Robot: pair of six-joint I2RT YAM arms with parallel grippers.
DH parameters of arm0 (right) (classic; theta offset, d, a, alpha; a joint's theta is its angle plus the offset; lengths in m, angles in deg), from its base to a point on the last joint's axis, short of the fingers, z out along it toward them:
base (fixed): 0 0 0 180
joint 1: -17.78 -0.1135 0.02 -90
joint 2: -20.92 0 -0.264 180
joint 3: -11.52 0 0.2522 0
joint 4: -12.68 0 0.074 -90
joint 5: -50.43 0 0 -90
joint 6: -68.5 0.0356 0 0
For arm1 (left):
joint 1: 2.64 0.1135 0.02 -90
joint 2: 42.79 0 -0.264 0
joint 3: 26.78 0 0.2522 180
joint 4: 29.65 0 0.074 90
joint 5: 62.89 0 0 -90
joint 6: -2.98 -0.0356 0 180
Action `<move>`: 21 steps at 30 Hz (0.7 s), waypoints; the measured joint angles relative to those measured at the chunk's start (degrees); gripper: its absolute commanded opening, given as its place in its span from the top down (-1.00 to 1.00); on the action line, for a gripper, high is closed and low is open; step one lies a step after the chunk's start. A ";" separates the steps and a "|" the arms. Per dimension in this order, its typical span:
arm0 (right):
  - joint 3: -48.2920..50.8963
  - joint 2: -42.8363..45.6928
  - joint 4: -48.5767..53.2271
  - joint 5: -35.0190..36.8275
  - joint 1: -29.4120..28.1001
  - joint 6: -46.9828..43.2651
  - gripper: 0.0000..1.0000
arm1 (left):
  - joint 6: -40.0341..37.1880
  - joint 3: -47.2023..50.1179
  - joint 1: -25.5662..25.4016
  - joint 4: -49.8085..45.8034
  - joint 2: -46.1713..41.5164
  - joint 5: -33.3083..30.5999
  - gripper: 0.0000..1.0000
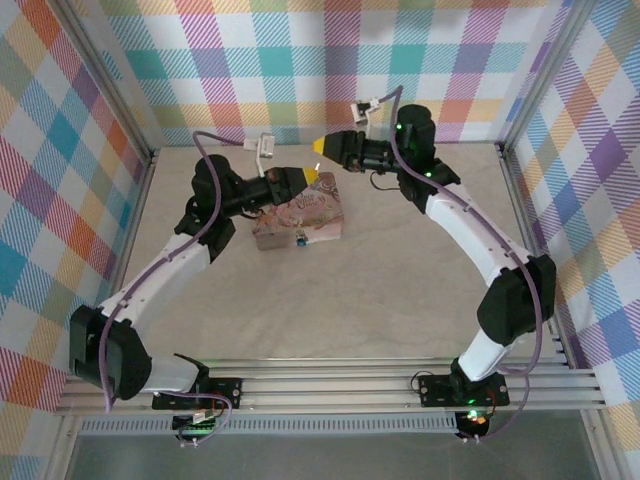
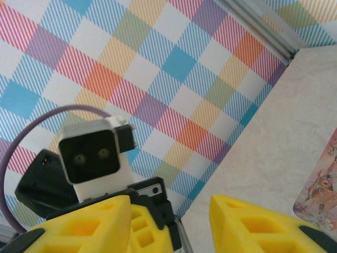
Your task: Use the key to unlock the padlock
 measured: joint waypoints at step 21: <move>-0.09 1.95 2.51 -5.53 -0.74 3.52 0.35 | -8.48 -0.17 -0.02 -5.49 -1.40 -2.01 1.00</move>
